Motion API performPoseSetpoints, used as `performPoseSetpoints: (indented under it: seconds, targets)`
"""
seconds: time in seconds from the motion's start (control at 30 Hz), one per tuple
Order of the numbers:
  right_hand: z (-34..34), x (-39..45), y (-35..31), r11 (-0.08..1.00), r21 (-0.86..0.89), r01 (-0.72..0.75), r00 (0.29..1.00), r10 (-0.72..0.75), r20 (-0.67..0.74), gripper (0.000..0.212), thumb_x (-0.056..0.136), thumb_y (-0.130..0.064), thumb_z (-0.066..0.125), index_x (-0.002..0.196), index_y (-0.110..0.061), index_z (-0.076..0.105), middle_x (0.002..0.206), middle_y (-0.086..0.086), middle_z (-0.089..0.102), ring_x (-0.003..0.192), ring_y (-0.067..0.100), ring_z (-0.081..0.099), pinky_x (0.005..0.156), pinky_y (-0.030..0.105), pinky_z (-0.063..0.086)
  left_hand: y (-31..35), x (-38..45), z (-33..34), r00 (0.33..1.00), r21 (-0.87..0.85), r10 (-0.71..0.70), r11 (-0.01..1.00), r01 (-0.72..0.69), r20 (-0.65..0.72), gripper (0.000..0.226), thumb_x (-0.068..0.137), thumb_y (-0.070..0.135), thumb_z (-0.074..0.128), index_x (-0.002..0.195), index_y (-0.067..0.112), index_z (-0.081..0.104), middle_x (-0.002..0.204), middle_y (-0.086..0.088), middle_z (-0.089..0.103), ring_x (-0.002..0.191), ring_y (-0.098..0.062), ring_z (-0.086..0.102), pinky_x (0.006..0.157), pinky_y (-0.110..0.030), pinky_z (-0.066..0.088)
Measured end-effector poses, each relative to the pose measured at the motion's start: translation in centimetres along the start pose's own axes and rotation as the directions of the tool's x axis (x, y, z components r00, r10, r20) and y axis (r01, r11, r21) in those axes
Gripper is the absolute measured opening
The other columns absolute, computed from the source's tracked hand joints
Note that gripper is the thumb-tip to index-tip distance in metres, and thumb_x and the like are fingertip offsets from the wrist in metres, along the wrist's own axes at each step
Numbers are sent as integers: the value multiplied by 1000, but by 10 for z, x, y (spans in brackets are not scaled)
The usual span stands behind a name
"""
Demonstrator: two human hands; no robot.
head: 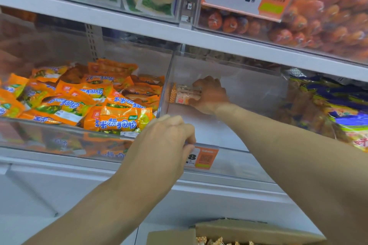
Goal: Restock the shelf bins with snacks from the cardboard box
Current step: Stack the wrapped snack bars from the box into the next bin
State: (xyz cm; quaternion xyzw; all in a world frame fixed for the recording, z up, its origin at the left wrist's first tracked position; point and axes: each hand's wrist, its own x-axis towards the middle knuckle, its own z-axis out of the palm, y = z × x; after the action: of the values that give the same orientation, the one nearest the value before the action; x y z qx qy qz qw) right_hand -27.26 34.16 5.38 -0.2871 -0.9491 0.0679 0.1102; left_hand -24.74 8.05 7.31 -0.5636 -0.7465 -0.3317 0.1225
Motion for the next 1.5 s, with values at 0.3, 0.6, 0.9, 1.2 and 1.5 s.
performPoseSetpoints:
  seconds: [0.3, 0.6, 0.9, 1.2, 1.5]
  targets:
    - [-95, -116, -15, 938, 314, 150, 987, -125, -97, 3, 87, -26, 71, 89, -24, 73, 89, -12, 74, 84, 4, 67, 77, 20, 51, 12, -2, 1, 990, 130, -134, 983, 126, 53, 9, 86, 21, 74, 93, 18, 69, 91, 0, 59, 93, -26, 55, 79, -38, 44]
    - [-43, -328, 61, 731, 678, 85, 991, 12, -137, 19, 88, -8, 70, 77, -22, 66, 67, -6, 63, 56, 5, 55, 56, 20, 45, 94, -33, 46, 929, -208, -35, 971, 119, 368, 10, 91, 22, 58, 83, 20, 64, 76, 9, 64, 73, -11, 60, 70, -38, 52]
    - [93, -463, 160, 904, 181, -388, 701, 162, 695, 47, 89, -34, 70, 134, -25, 57, 128, -2, 57, 111, 15, 58, 90, 24, 45, 126, -193, 192, 474, 45, -194, 950, 308, 859, 37, 93, 26, 63, 126, 10, 56, 124, -10, 58, 115, -27, 56, 90, -29, 41]
    - [116, -477, 140, 949, 131, -286, 722, 124, 680, 51, 88, -36, 74, 133, -22, 57, 131, 2, 53, 124, 22, 51, 98, 32, 45, 131, -237, 216, 474, 129, -295, 928, 351, 830, 48, 86, 19, 75, 126, 16, 49, 124, -5, 57, 115, -22, 53, 96, -33, 46]
    - [136, -487, 119, 985, 53, -163, 804, 102, 585, 43, 89, -43, 67, 124, -20, 59, 121, 1, 62, 121, 25, 42, 102, 38, 42, 126, -243, 222, 439, 130, -233, 959, 252, 867, 26, 98, 20, 61, 122, 13, 57, 122, -7, 53, 113, -25, 54, 95, -35, 45]
